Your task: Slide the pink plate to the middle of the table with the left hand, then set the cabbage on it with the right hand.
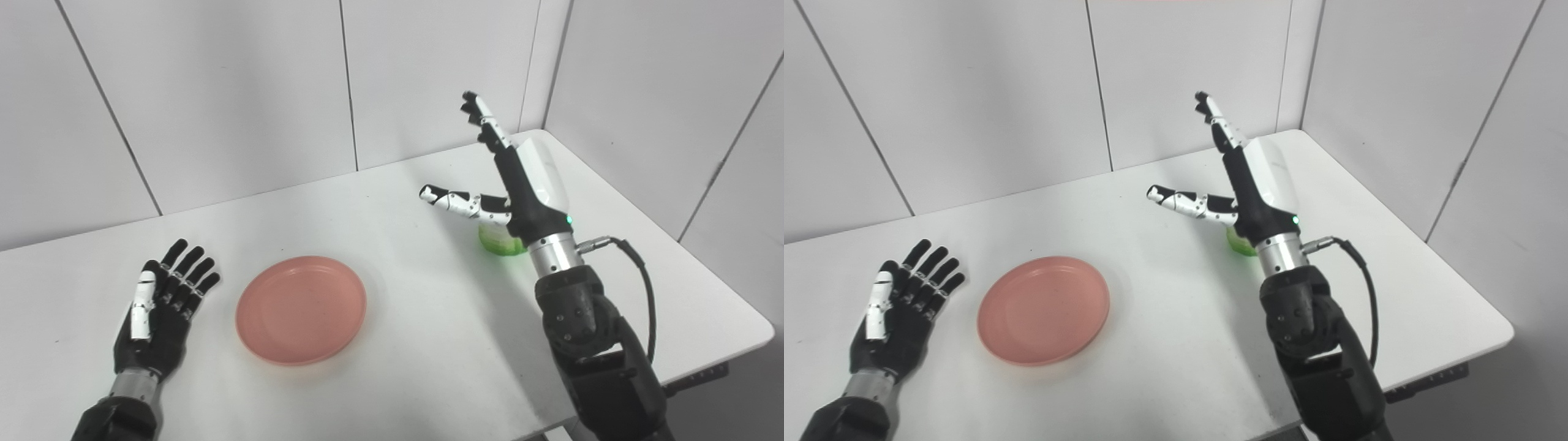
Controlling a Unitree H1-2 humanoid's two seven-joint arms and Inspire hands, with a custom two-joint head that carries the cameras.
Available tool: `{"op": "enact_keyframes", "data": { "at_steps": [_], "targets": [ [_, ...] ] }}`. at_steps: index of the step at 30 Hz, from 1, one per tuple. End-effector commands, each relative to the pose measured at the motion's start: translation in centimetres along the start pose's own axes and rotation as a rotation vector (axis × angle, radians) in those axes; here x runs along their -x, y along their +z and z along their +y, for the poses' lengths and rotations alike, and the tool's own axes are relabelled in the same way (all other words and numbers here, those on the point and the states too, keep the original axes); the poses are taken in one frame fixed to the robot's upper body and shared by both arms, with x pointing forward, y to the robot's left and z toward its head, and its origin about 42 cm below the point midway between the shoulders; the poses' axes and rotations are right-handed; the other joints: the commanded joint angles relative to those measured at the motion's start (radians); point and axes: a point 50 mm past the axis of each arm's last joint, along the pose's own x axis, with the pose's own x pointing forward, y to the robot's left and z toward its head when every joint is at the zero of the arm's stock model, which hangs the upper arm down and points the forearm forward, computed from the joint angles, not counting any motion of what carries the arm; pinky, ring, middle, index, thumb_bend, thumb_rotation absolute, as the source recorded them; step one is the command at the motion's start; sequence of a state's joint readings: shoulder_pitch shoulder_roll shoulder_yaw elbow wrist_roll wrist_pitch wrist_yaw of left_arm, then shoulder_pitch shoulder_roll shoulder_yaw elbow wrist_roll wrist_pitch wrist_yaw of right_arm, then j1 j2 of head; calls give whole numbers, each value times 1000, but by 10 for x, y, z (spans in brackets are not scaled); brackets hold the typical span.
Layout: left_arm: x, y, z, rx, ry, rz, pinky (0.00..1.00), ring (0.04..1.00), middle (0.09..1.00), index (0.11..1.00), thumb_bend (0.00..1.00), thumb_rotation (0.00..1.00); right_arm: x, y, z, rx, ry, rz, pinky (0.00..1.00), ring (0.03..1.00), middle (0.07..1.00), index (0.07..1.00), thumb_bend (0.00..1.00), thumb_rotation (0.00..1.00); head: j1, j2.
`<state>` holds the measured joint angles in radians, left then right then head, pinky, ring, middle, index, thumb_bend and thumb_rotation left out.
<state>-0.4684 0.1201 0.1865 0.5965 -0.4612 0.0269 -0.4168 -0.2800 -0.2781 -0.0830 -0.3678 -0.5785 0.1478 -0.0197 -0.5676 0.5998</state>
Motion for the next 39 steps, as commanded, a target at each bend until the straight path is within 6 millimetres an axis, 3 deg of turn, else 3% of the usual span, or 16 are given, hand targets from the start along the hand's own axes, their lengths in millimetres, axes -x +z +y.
{"op": "enact_keyframes", "data": {
  "at_steps": [1, 6, 14, 18, 26, 39],
  "targets": [
    [23, -31, 20, 30, 73, 103, 811, 829, 844, 841, 488, 799, -11, 9, -25, 46, -62, -47, 833, 904, 936, 964, 982, 638, -4, -2],
    [23, -33, 28, 33, 91, 117, 822, 833, 845, 842, 493, 801, -10, -5, -59, 141, -81, 21, 863, 937, 974, 993, 1000, 621, -13, -2],
    [23, -34, 38, 38, 109, 124, 823, 833, 840, 832, 500, 795, -2, -33, -87, 215, -70, 135, 889, 960, 986, 1000, 1000, 593, -32, 1],
    [22, -34, 40, 37, 116, 131, 805, 819, 829, 820, 512, 785, 1, -45, -82, 205, -10, 198, 841, 940, 980, 1000, 1000, 609, -34, 4],
    [22, -36, 46, 30, 110, 131, 815, 824, 832, 823, 523, 777, -3, -63, -66, 183, 127, 251, 861, 955, 998, 1000, 1000, 605, -32, 17],
    [25, -34, 51, 23, 105, 135, 803, 816, 827, 822, 527, 765, -23, -87, -42, 133, 239, 326, 859, 953, 989, 1000, 1000, 609, -28, 36]
  ]
}}
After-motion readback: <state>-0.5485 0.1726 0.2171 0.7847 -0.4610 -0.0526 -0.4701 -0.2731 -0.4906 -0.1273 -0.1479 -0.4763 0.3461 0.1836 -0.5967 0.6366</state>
